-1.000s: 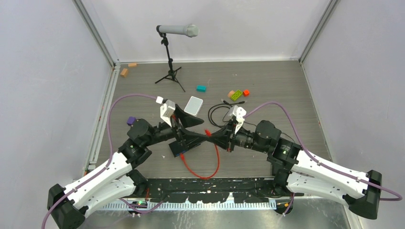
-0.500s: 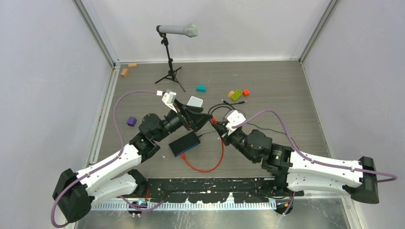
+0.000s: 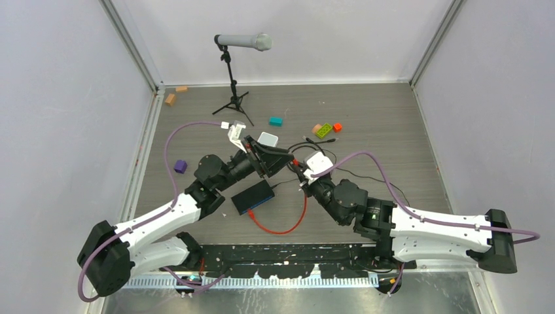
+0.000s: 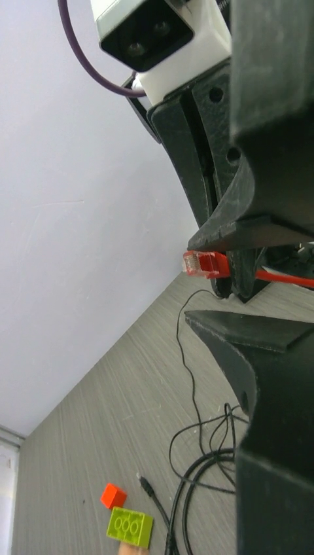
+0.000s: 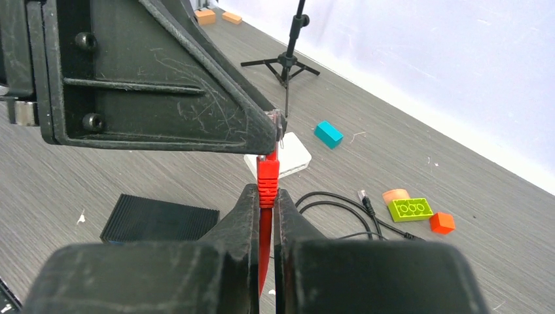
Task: Insert the plug into the switch port
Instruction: Pick up the connector from the center of the board.
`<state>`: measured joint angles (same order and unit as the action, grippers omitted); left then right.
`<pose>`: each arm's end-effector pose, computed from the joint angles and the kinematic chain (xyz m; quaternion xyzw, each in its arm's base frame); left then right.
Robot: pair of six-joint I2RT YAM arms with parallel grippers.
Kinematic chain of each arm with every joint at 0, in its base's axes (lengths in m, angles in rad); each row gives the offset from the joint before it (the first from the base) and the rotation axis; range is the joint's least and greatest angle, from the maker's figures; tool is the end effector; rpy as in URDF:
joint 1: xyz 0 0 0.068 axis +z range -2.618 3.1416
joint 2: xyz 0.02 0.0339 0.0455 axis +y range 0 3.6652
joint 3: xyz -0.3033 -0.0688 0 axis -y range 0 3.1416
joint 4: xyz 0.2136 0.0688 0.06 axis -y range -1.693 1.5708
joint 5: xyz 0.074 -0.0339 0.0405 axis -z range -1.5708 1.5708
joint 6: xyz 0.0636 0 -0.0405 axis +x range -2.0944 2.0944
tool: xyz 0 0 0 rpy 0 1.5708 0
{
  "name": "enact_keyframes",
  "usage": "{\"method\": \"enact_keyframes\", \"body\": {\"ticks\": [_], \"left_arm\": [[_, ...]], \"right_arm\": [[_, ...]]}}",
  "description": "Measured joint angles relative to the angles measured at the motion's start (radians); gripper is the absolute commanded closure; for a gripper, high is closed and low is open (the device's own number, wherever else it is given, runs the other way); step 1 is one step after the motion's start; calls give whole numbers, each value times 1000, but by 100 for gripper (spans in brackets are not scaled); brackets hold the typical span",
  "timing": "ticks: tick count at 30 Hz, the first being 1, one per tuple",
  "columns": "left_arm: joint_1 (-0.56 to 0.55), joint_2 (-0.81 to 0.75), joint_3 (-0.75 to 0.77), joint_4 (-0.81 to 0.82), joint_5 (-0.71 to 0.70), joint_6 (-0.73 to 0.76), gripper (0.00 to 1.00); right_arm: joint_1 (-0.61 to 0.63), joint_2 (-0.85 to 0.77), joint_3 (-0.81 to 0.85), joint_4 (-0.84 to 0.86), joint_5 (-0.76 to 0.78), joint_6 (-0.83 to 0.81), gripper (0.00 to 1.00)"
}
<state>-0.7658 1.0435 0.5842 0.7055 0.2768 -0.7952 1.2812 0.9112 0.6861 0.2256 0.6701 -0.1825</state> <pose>0.1440 -0.1626 0.3676 0.0998 0.6106 -0.6098 0.4953 0.0891 0.1608 0.3641 -0.2731 0.6521 0.1505 0.6910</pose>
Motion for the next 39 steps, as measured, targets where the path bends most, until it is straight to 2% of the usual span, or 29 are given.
{"method": "enact_keyframes", "body": {"ticks": [4, 6, 9, 12, 14, 16, 21, 24, 29, 33, 39], "left_arm": [[0, 17, 3, 24, 26, -16, 99], [0, 31, 9, 33, 43, -15, 100], [2, 52, 26, 39, 76, -17, 100], [3, 67, 38, 41, 109, -16, 100], [3, 68, 38, 45, 134, -15, 100], [3, 68, 38, 52, 160, -10, 100], [3, 63, 23, 94, 187, -4, 100], [4, 51, 2, 124, 197, 1, 100], [2, 48, -8, 166, 253, 11, 100], [1, 45, -13, 181, 279, 14, 100], [0, 21, -20, 183, 292, 14, 100]], "right_arm": [[0, 19, 4, 1, 6, 1, 100], [0, 22, 5, -4, 13, 2, 95], [-2, 20, 10, -17, 21, 10, 69], [-3, 6, 18, -52, -16, 32, 58], [-27, -15, 32, -104, -98, 61, 47], [-80, -38, 46, -144, -222, 113, 43], [-352, -71, 64, -178, -652, 279, 42], [-477, -69, 54, -167, -885, 379, 45], [-566, -32, 16, -46, -1210, 546, 54], [-566, -24, -14, 26, -1326, 621, 56], [-568, -58, -33, 42, -1363, 645, 53]]}}
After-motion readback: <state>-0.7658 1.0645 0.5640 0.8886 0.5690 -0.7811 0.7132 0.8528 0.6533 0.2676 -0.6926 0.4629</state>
